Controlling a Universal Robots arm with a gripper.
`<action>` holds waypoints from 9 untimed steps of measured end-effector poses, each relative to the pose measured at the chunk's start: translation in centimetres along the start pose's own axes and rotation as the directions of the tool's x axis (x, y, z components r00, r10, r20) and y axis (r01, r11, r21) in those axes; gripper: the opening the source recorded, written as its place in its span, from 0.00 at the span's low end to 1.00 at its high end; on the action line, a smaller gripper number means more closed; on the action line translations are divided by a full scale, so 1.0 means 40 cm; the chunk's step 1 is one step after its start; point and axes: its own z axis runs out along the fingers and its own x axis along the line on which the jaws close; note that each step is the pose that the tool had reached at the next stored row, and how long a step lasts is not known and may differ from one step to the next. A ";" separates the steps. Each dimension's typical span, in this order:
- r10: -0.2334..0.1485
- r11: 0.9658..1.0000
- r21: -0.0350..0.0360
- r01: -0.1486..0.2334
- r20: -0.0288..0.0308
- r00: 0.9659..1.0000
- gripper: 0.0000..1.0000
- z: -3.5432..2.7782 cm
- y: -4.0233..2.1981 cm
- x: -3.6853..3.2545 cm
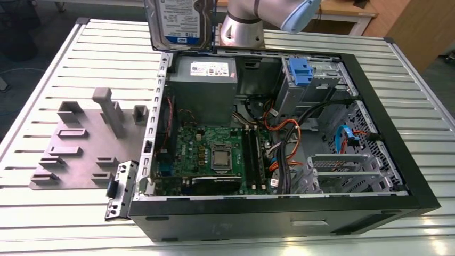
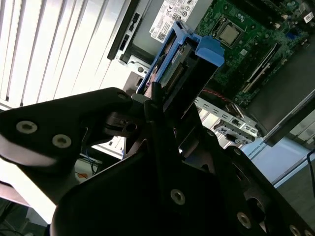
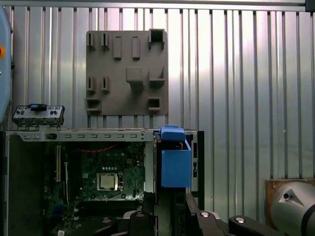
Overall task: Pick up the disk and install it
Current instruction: 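Pick up the disk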
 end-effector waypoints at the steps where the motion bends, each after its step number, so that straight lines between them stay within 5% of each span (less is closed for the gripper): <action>1: 0.000 1.000 0.000 0.000 0.000 1.000 0.35 0.000 -0.006 0.000; 9: 0.000 1.000 0.000 0.000 0.000 1.000 0.35 -0.001 -0.059 -0.001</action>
